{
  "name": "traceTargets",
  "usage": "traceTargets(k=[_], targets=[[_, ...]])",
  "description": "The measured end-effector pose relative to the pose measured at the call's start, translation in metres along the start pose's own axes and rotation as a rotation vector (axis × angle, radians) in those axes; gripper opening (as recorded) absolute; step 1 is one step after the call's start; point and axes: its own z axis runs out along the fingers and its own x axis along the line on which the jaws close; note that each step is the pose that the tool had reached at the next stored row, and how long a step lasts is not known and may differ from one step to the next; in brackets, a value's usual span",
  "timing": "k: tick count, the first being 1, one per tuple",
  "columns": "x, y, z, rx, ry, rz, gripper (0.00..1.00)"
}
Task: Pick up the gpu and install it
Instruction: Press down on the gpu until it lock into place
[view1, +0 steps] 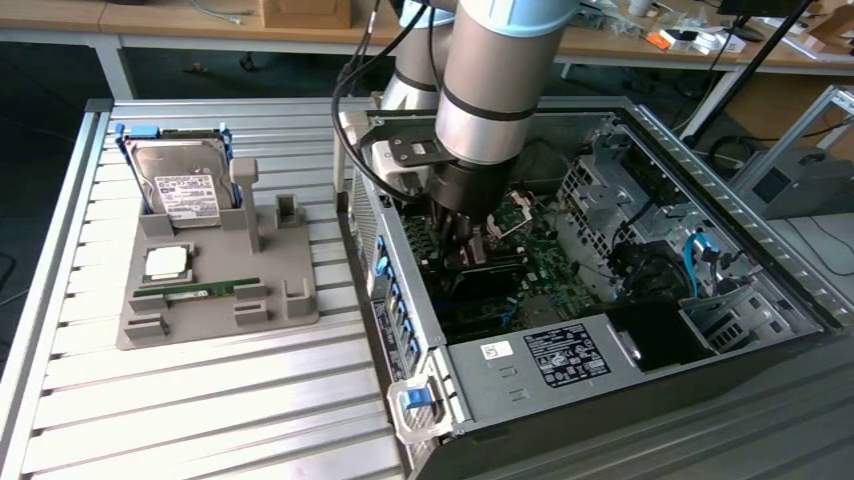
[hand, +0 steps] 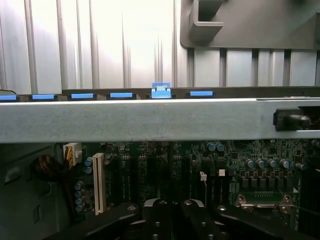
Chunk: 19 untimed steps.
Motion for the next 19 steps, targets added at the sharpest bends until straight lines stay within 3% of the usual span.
traceTargets(k=[16,18,19], targets=[[0.0,0.0014,0.005,0.0001,-0.0002,0.0,0.11],[0.0,0.0014,0.0001,0.0021,-0.0024,0.001,0.11],[0.0,0.0013,-0.0049,0.0017,-0.0008,0.001,0.11]])
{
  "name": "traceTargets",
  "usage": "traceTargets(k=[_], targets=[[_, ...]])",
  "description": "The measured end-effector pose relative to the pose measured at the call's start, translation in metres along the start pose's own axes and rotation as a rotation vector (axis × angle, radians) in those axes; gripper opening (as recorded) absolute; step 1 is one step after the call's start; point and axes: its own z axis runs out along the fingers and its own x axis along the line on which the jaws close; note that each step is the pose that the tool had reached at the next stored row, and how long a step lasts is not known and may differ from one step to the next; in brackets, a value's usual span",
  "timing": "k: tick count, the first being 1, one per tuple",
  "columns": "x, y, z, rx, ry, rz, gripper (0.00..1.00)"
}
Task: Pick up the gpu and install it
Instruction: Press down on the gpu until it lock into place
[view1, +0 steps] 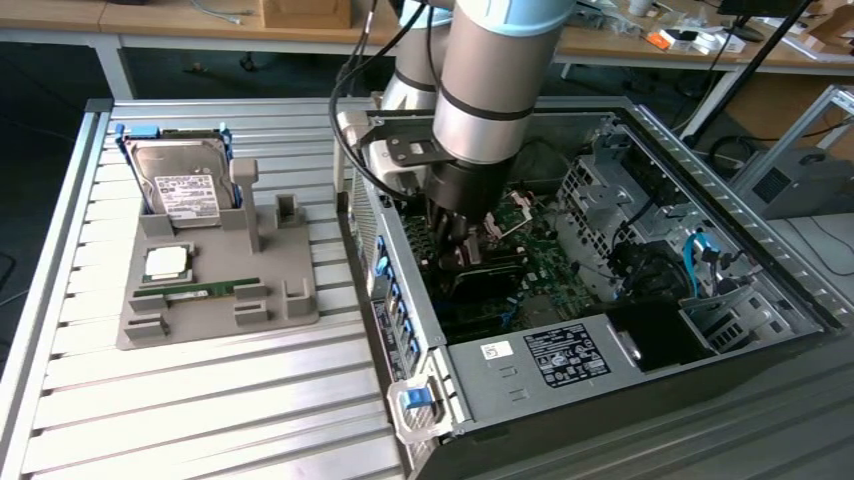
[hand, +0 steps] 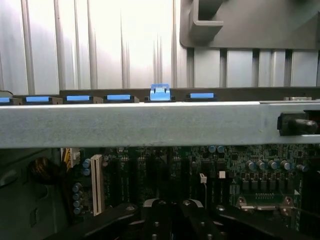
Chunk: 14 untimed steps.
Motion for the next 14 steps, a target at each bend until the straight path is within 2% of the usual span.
traceTargets(k=[3,5,9,14], targets=[[0.0,-0.0017,-0.0048,-0.0002,0.0006,0.0,0.11],[0.0,-0.0092,-0.0046,-0.0014,0.0008,0.0,0.11],[0.0,-0.0437,-0.0035,-0.0139,0.0008,-0.001,0.11],[0.0,-0.0716,-0.0024,-0.0242,0.001,-0.001,0.11]])
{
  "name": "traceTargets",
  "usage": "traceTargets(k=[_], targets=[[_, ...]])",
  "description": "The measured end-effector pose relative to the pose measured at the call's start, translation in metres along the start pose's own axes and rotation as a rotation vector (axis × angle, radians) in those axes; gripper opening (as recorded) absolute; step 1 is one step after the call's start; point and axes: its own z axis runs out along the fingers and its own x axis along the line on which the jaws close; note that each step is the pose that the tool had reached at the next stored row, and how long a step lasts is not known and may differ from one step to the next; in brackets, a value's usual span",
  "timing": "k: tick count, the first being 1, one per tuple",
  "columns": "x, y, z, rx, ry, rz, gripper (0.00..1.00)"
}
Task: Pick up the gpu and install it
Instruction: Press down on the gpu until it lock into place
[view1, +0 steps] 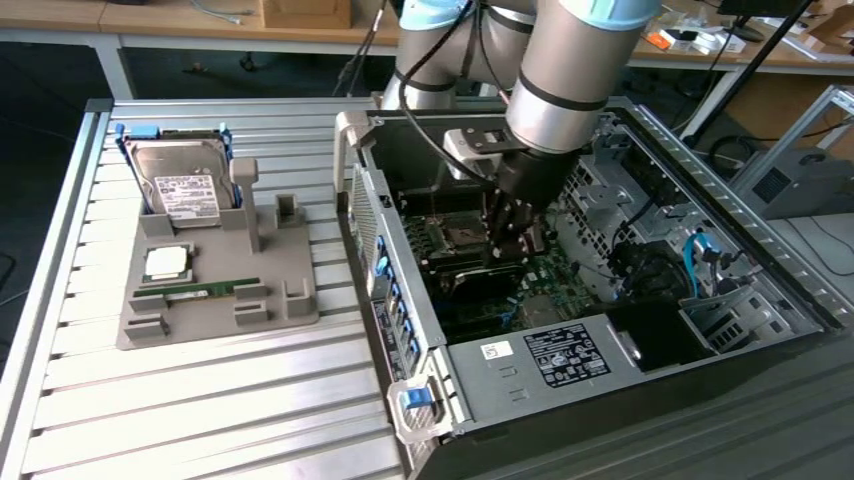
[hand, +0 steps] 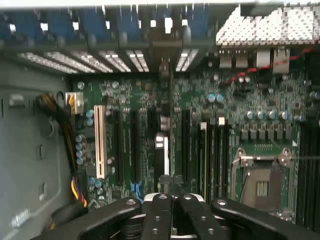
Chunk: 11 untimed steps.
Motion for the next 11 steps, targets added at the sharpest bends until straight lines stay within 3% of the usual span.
traceTargets(k=[3,6,11], targets=[[0.0,-0.0174,0.0005,-0.0076,-0.0006,0.0,0.11],[0.0,-0.0272,0.0009,-0.0133,-0.0018,0.0,0.11],[0.0,-0.0334,0.0012,-0.0177,-0.0025,0.0,0.11]])
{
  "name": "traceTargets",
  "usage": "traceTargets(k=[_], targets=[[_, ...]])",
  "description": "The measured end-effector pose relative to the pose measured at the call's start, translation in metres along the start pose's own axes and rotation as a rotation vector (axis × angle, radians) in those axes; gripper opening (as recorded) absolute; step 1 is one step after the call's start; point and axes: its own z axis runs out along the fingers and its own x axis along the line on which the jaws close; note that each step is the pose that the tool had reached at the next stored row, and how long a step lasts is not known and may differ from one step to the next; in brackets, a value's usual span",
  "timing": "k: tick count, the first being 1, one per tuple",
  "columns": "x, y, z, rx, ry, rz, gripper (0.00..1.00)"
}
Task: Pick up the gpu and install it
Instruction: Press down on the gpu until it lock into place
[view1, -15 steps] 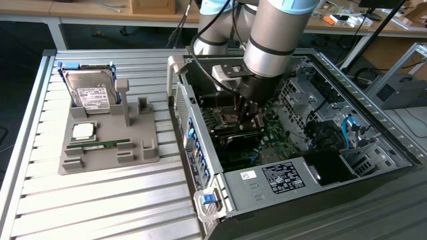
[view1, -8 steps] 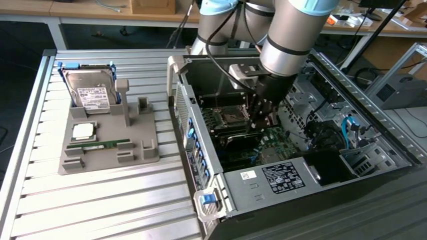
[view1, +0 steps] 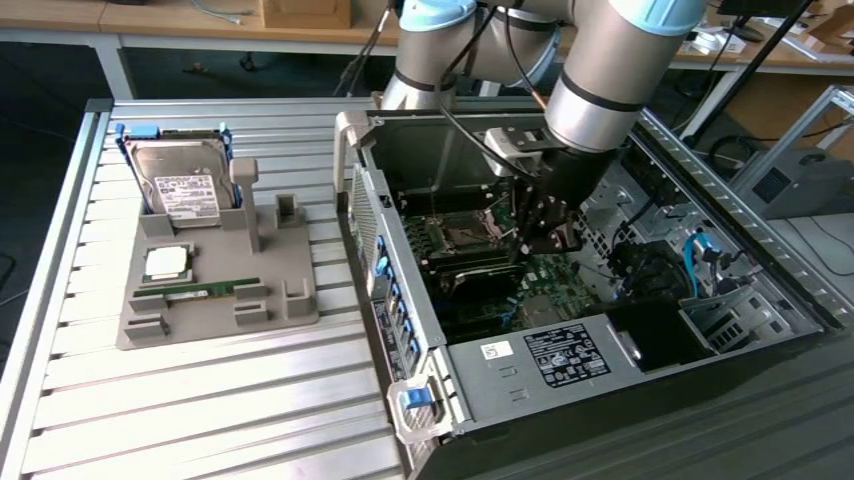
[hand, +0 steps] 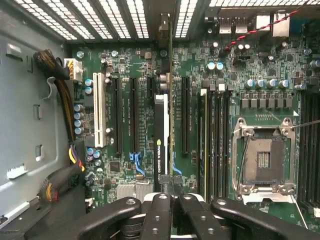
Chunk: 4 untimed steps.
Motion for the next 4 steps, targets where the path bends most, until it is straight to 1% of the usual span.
traceTargets(k=[4], targets=[[0.0,0.0,0.0001,0.0,-0.0002,0.0,0.11]])
